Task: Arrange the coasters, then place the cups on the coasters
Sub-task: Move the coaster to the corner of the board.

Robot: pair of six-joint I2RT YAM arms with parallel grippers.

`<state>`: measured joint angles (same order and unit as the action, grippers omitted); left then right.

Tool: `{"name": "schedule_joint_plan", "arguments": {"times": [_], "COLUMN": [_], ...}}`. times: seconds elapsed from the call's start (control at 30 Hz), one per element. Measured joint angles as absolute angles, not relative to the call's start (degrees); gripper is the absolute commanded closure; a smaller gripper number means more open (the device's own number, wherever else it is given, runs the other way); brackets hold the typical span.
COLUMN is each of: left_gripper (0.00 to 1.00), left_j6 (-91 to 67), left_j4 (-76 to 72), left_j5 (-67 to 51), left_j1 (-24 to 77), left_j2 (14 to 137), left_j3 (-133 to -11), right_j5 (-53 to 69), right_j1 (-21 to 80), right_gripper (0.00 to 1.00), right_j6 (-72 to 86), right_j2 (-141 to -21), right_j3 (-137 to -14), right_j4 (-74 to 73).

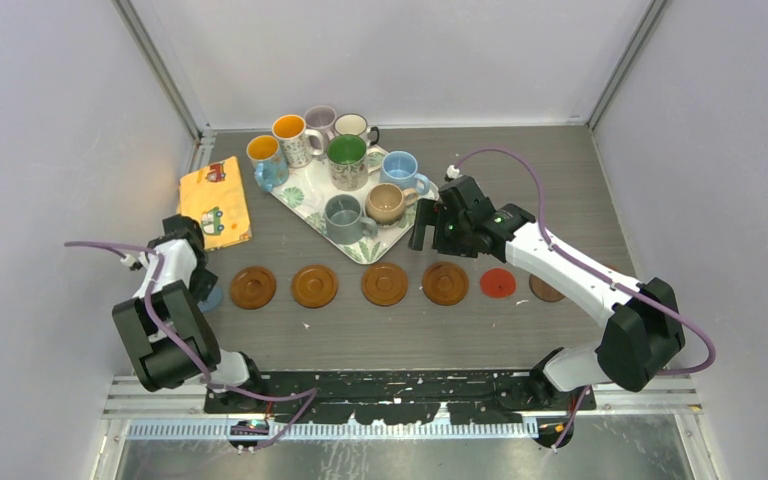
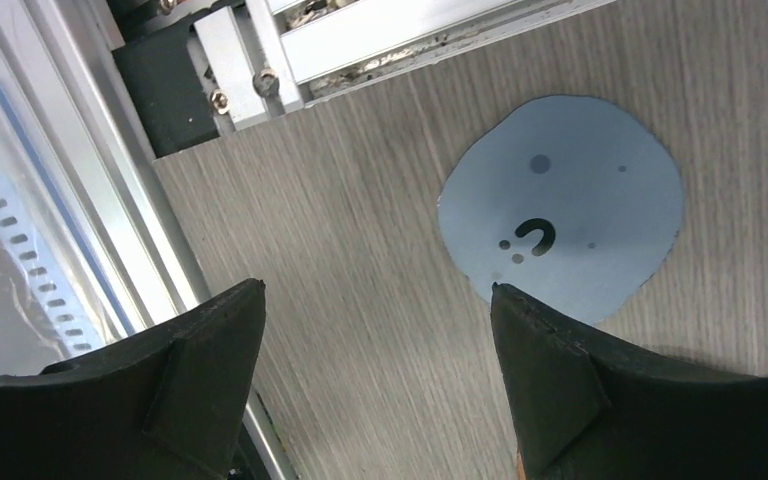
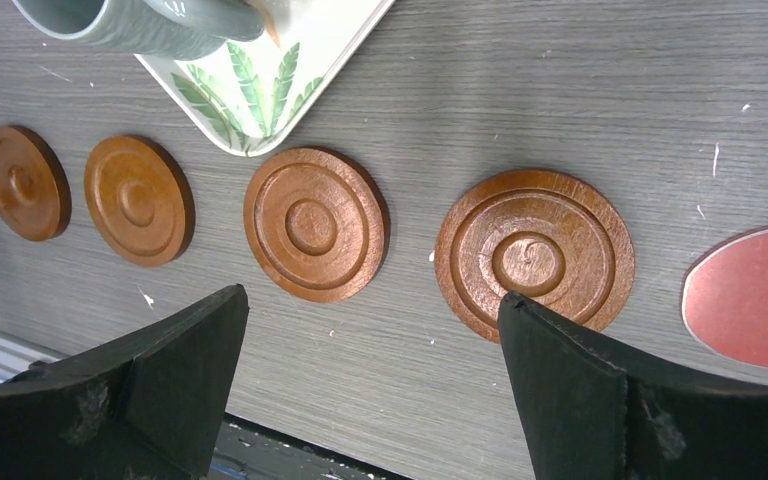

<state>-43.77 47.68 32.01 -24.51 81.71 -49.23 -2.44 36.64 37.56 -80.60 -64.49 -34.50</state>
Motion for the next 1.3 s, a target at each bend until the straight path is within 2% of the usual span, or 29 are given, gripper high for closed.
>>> {"name": "schedule_joint_plan", "arguments": {"times": [0.5, 1.3], "left_gripper": [0.11, 0.10], "left_j6": [-49.2, -48.1], "left_j4": [49.6, 47.1], "left_j5": [32.5, 32.7], "left_j1": [-24.5, -25.6], "left_j2": [80.3, 84.8], "left_j3": [-46.5, -46.0], "right_j5": [-1.5, -1.6], "right_j1": [36.7, 36.7], "right_gripper": [0.00, 0.00], "right_j6": [37.6, 37.6], "right_j2": [-80.6, -80.6], "right_j3": [-64.0, -63.7], "right_j4": [-34.2, -33.9]}}
